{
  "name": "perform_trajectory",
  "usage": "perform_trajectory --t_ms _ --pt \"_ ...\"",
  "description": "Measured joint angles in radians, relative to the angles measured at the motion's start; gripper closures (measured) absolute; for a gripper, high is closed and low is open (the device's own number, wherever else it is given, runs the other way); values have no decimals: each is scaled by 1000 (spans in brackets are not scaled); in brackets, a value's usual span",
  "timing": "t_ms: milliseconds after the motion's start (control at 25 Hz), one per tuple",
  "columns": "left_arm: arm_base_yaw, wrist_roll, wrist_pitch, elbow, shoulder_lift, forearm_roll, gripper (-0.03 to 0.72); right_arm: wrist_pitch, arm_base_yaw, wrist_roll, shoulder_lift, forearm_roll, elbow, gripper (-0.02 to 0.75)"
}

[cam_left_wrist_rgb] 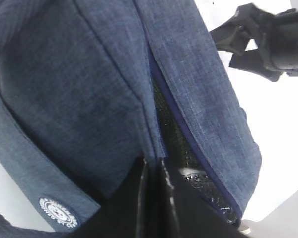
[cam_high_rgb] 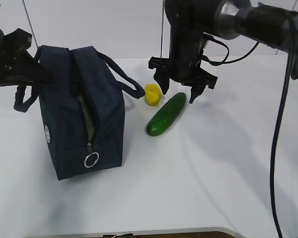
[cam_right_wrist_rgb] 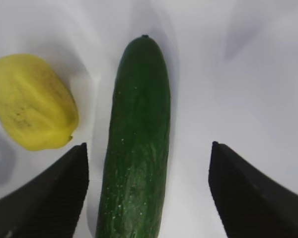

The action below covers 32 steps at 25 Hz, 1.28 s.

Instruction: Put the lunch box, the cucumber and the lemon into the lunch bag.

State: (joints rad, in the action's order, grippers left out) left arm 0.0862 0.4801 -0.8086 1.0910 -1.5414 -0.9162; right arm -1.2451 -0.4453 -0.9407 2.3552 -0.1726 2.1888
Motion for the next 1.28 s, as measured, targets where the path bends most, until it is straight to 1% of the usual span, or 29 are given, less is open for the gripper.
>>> perform_trajectory --t_ms 1000,1280 --pt "0 0 0 0 0 0 691 6 0 -21 49 37 0 151" --pt "0 0 0 0 0 0 691 30 0 -21 62 50 0 151"
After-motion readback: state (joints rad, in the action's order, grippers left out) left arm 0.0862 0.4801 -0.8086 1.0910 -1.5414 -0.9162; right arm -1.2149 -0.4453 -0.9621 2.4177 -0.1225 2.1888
